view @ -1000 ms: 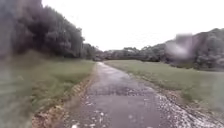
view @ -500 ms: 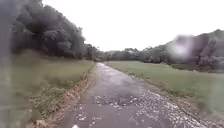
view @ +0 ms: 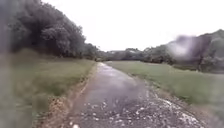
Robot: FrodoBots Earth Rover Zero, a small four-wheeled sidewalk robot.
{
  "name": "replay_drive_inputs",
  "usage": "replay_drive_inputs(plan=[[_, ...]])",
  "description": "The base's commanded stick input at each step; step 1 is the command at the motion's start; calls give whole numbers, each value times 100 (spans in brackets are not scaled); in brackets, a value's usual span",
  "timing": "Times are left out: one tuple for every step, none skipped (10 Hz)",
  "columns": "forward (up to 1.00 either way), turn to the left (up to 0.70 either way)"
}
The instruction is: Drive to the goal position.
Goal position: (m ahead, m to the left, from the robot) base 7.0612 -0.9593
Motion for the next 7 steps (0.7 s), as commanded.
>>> replay_drive_inputs(plan=[[70, 0], [70, 0], [70, 0], [70, 0], [70, 0], [70, 0], [70, 0]])
